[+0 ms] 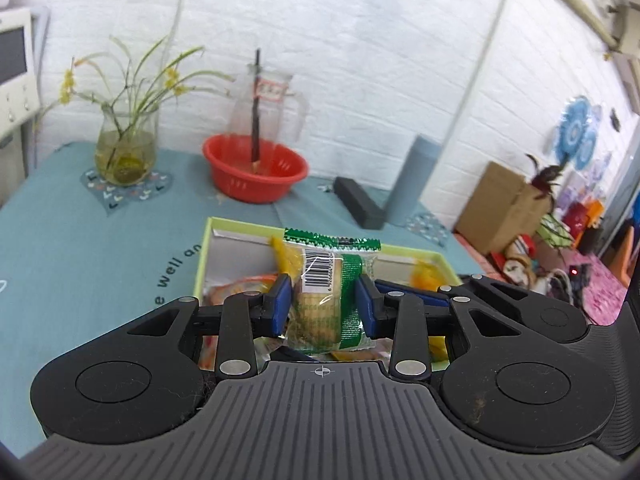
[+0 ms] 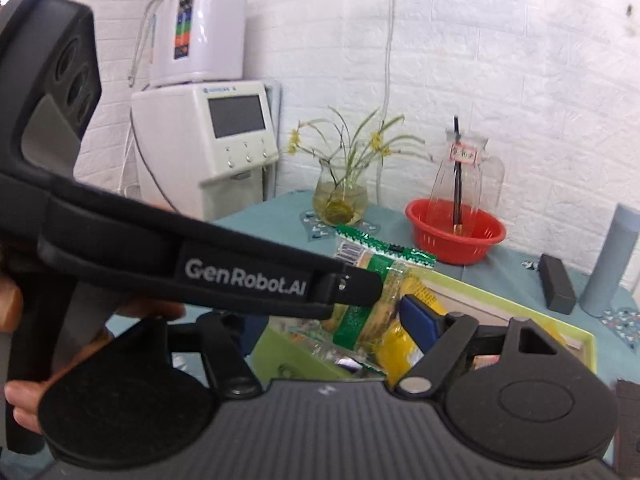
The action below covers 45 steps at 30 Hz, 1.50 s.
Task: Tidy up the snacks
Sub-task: 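Place the cookie packet into the green box and open the left gripper, then grasp the red-brown chocolate bar with the left gripper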
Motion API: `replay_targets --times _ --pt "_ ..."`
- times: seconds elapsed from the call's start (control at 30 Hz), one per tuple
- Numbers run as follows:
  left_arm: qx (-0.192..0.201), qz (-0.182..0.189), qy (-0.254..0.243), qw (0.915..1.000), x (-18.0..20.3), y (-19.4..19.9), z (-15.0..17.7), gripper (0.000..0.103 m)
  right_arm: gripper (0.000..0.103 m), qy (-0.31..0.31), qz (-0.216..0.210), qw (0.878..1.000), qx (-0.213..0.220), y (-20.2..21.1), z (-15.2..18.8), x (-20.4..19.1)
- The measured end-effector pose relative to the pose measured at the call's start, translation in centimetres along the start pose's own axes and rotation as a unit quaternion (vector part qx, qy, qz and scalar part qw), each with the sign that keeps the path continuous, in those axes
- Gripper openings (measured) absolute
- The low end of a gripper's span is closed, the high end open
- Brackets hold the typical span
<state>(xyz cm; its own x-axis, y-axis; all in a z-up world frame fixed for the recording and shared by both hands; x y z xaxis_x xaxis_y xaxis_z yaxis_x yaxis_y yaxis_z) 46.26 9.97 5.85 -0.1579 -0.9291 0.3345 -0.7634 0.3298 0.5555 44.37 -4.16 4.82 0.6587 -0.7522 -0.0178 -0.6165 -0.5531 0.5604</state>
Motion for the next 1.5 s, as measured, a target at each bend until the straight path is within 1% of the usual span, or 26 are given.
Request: replay_targets --times 0.1,0.13,0.17,0.2,0.23,0.3,0.33,0.37,0.43,0.53,0.57,0.6,0.63,0.7,0.77,0.83,0.93,1.0,1.07,1.17,1.23,1.3,1.37,1.4,1.43,1.5 --pt "-0.015 -0.011 0.01 0.9998 -1.6 -2.6 -0.6 0.011 0.082 -0.008 -0.015 0.999 -0.028 -3.1 -0.4 1.2" --pt "-0.019 -0.018 0.005 0.9996 -1.9 -3.2 -0.5 0.011 0.084 -0.003 -0.018 0.999 -0.038 -3.9 -0.2 1.0" --pt "-0.022 -0.023 -0.003 0.9995 -1.9 -3.8 -0.2 0.012 0.09 0.004 -0.021 0.999 -0.047 -4.5 0.1 0.8" --pt "-0.026 -0.027 -0.011 0.9992 -1.8 -4.2 0.2 0.015 0.089 0.005 -0.018 0.999 -0.046 -4.8 0.4 0.7" --pt "-0.025 -0.029 -0.019 0.9991 -1.7 -4.4 0.4 0.016 0.09 0.008 -0.012 0.999 -0.045 -4.9 0.6 0.7" --pt "-0.016 -0.023 -0.017 0.9995 -1.7 -4.1 0.4 0.018 0.091 0.007 -0.009 0.999 -0.042 -4.7 0.6 0.8" --pt "-0.009 -0.017 -0.016 0.9997 -1.7 -3.6 0.2 0.025 0.092 0.008 -0.006 0.999 -0.038 -4.3 0.6 0.7" --pt "0.001 -0.012 -0.017 0.9998 -1.5 -3.0 0.2 0.029 0.094 0.011 -0.004 0.999 -0.031 -3.6 0.5 0.7" --pt "0.033 -0.012 -0.027 0.999 -0.6 -0.8 0.1 0.047 0.094 0.02 0.006 1.0 -0.006 -1.2 0.3 0.3" --pt "0.07 -0.006 -0.047 0.9964 0.9 2.7 0.7 0.056 0.095 0.023 0.021 0.999 0.038 3.6 0.8 -0.1" --pt "0.074 0.002 -0.051 0.9959 1.3 3.6 1.1 0.057 0.097 0.019 0.02 0.999 0.047 5.3 1.4 -0.1" --pt "0.075 0.009 -0.052 0.9958 1.6 4.4 1.7 0.059 0.102 0.011 0.016 0.998 0.051 6.6 2.1 -0.2" --pt "0.072 0.016 -0.05 0.996 1.9 5.1 2.3 0.059 0.102 0.0 0.013 0.999 0.052 7.9 3.1 -0.2" --pt "0.057 0.038 -0.041 0.9968 2.4 5.9 4.2 0.06 0.102 -0.026 0.011 0.999 0.04 9.6 5.5 -0.3" --pt "0.03 0.052 -0.033 0.9976 2.8 6.0 6.3 0.06 0.102 -0.052 0.019 0.998 0.021 10.6 8.4 -0.5" --pt "0.002 0.053 -0.019 0.9984 3.1 5.7 9.0 0.06 0.102 -0.082 0.026 0.996 0.0 11.1 11.1 -0.8" --pt "-0.045 0.05 0.016 0.9976 2.5 4.7 12.4 0.059 0.102 -0.113 0.003 0.993 -0.027 11.0 13.8 -1.3" --pt "-0.071 0.051 0.046 0.9951 1.7 4.0 13.6 0.057 0.102 -0.1 -0.005 0.994 -0.035 10.5 13.8 -1.9" --pt "-0.078 0.046 0.067 0.9937 0.8 3.7 13.5 0.055 0.102 -0.065 -0.01 0.997 -0.032 9.8 12.9 -2.7" --pt "-0.07 0.041 0.07 0.9942 -0.1 3.2 11.9 0.055 0.102 -0.011 -0.018 0.999 -0.03 7.4 11.1 -3.7" --pt "-0.082 0.043 0.072 0.9931 -0.8 1.9 10.9 0.055 0.102 0.008 -0.026 0.999 -0.042 4.9 10.1 -3.7" --pt "-0.103 0.056 0.085 0.9895 -1.7 0.2 10.1 0.053 0.102 0.02 -0.024 0.997 -0.064 2.5 9.7 -3.7" --pt "-0.125 0.068 0.09 0.9858 -2.3 -1.4 9.9 0.045 0.102 0.021 -0.025 0.996 -0.084 0.8 9.8 -3.7" --pt "-0.138 0.067 0.091 0.9839 -2.7 -2.1 10.0 0.037 0.102 0.016 -0.029 0.995 -0.096 0.1 9.9 -3.6" --pt "-0.149 0.069 0.092 0.9821 -3.0 -2.5 10.3 0.034 0.102 0.009 -0.037 0.994 -0.105 -0.2 10.2 -3.5" --pt "-0.149 0.075 0.084 0.9824 -3.1 -1.9 10.7 0.03 0.102 0.001 -0.054 0.993 -0.109 0.3 10.7 -3.9"
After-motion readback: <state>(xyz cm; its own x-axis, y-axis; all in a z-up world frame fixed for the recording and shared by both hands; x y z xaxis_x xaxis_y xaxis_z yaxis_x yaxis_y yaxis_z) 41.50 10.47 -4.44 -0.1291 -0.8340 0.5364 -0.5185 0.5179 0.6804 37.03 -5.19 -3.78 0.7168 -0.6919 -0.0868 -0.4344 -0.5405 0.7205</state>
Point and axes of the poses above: each gripper's, at about its wrist camera, not at the fingertips, and y roughly against the way its jaws point, x to its right, z to its underside, the point moved 2 cm from there along -y, roughly the way its jaws point, and after that the axes turned 4 degrees about -x, right-handed, at the moved point
